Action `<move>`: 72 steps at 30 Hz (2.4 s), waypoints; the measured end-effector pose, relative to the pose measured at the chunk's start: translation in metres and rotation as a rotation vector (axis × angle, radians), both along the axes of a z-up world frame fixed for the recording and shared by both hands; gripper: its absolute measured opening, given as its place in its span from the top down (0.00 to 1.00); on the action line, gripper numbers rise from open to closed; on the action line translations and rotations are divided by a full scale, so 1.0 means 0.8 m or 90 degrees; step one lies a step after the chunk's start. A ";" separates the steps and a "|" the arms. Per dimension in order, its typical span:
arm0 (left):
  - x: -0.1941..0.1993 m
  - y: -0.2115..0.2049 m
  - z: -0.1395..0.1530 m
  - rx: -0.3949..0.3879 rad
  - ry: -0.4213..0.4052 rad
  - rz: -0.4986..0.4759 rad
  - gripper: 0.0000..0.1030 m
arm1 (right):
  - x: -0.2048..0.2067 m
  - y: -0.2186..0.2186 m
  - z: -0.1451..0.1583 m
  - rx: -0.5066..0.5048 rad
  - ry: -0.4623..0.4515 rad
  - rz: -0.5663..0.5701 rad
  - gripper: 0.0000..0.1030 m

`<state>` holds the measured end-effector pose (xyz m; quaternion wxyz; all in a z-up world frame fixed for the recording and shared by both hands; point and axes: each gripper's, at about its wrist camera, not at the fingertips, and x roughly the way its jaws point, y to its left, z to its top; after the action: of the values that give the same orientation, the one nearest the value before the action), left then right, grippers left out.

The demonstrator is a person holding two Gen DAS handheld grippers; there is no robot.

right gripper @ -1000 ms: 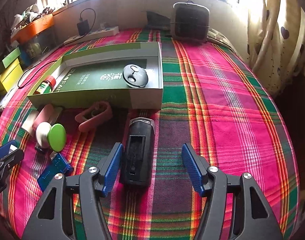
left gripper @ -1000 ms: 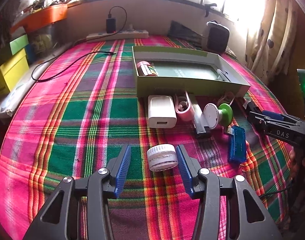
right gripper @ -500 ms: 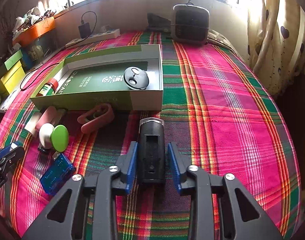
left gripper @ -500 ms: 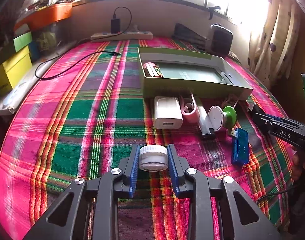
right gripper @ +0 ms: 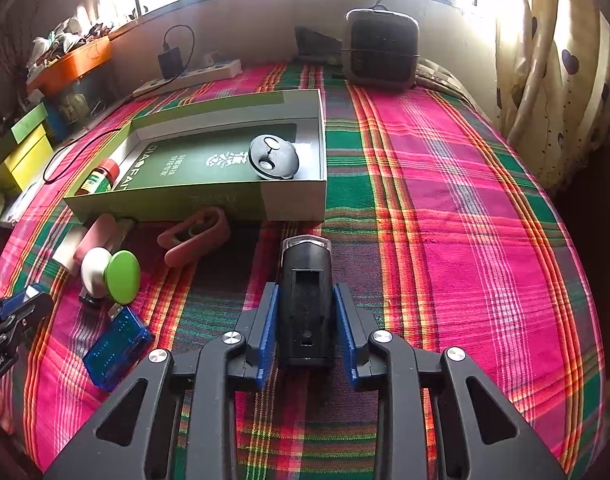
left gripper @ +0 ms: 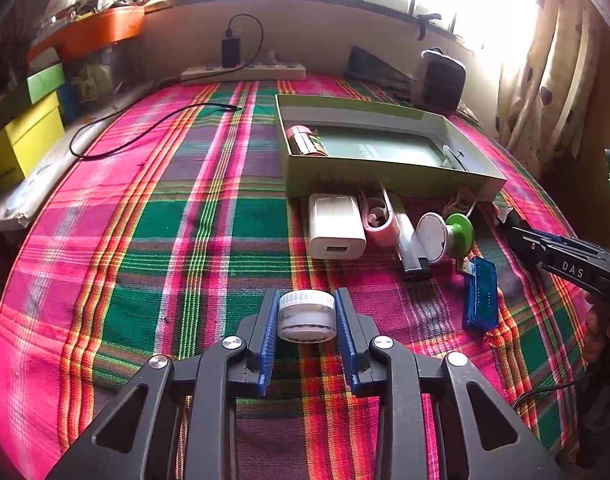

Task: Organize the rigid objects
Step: 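Carry the cream jar with left gripper while right gripper carries the holder into the green box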

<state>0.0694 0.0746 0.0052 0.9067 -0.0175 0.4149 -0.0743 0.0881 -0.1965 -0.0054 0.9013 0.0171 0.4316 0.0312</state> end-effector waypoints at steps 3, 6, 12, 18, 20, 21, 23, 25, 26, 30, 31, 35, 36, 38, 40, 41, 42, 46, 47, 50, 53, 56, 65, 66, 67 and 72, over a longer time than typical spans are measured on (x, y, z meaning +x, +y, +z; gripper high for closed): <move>0.000 0.000 0.000 -0.001 0.000 0.000 0.74 | -0.001 0.000 0.000 0.000 -0.001 0.001 0.72; -0.001 -0.001 0.002 -0.002 0.001 -0.001 0.74 | -0.003 0.001 0.001 -0.002 -0.004 0.005 0.72; 0.002 -0.004 0.009 -0.008 -0.005 -0.007 0.74 | -0.005 0.002 0.004 0.000 -0.005 0.009 0.72; 0.010 -0.009 0.024 -0.012 -0.016 -0.019 0.74 | -0.006 0.001 0.013 -0.001 -0.013 0.011 0.72; 0.013 -0.011 0.028 -0.015 -0.020 -0.021 0.74 | -0.007 0.001 0.019 -0.003 -0.018 0.012 0.72; 0.015 -0.012 0.031 -0.016 -0.021 -0.021 0.74 | -0.006 0.001 0.021 -0.002 -0.020 0.013 0.72; 0.019 -0.013 0.034 -0.020 -0.023 -0.025 0.74 | -0.005 0.001 0.025 -0.002 -0.025 0.016 0.72; 0.024 -0.013 0.038 -0.022 -0.023 -0.028 0.74 | -0.003 0.001 0.030 -0.003 -0.029 0.020 0.72; 0.027 -0.014 0.041 -0.023 -0.026 -0.031 0.74 | -0.002 0.001 0.032 -0.004 -0.031 0.022 0.72; 0.040 -0.020 0.052 -0.027 -0.032 -0.039 0.74 | 0.005 0.003 0.041 -0.008 -0.037 0.034 0.72; 0.042 -0.019 0.055 -0.029 -0.035 -0.040 0.74 | 0.008 0.004 0.044 -0.008 -0.038 0.036 0.72; 0.058 -0.022 0.065 -0.031 -0.042 -0.045 0.74 | 0.017 0.003 0.052 -0.002 -0.042 0.048 0.72; 0.063 -0.022 0.067 -0.032 -0.043 -0.046 0.74 | 0.020 0.003 0.055 -0.007 -0.045 0.050 0.72; 0.072 -0.024 0.071 -0.037 -0.044 -0.050 0.74 | 0.025 0.002 0.060 -0.010 -0.050 0.053 0.72; 0.081 -0.027 0.073 -0.041 -0.044 -0.050 0.74 | 0.032 0.001 0.064 -0.008 -0.052 0.057 0.72; 0.085 -0.029 0.074 -0.038 -0.047 -0.055 0.74 | 0.036 0.000 0.066 -0.007 -0.052 0.059 0.72; 0.090 -0.032 0.075 -0.037 -0.048 -0.059 0.74 | 0.040 0.000 0.067 -0.007 -0.052 0.061 0.72; 0.111 -0.040 0.075 -0.025 -0.041 -0.064 0.74 | 0.053 0.000 0.073 -0.014 -0.055 0.071 0.72; 0.116 -0.042 0.074 -0.024 -0.041 -0.065 0.74 | 0.057 -0.001 0.075 -0.012 -0.057 0.073 0.72; 0.130 -0.044 0.071 -0.025 -0.035 -0.065 0.74 | 0.071 -0.005 0.078 -0.007 -0.056 0.080 0.72; 0.143 -0.049 0.066 -0.021 -0.028 -0.068 0.74 | 0.084 -0.007 0.078 -0.011 -0.051 0.091 0.72; 0.156 -0.056 0.060 -0.025 -0.017 -0.072 0.74 | 0.100 -0.008 0.075 -0.008 -0.039 0.108 0.72; 0.186 -0.077 0.043 -0.022 0.007 -0.086 0.74 | 0.139 0.003 0.065 -0.007 -0.017 0.150 0.72; 0.190 -0.078 0.041 -0.021 0.011 -0.087 0.74 | 0.143 0.005 0.064 -0.008 -0.016 0.155 0.72; 0.192 -0.079 0.038 -0.019 0.014 -0.088 0.74 | 0.148 0.008 0.062 -0.009 -0.013 0.161 0.72; 0.203 -0.086 0.029 -0.006 0.026 -0.088 0.74 | 0.167 0.017 0.053 -0.010 0.004 0.181 0.72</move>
<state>0.2315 0.0058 0.0284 0.8907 0.0052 0.4329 -0.1385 0.2214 -0.1828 0.0372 0.8865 -0.0508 0.4329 0.1551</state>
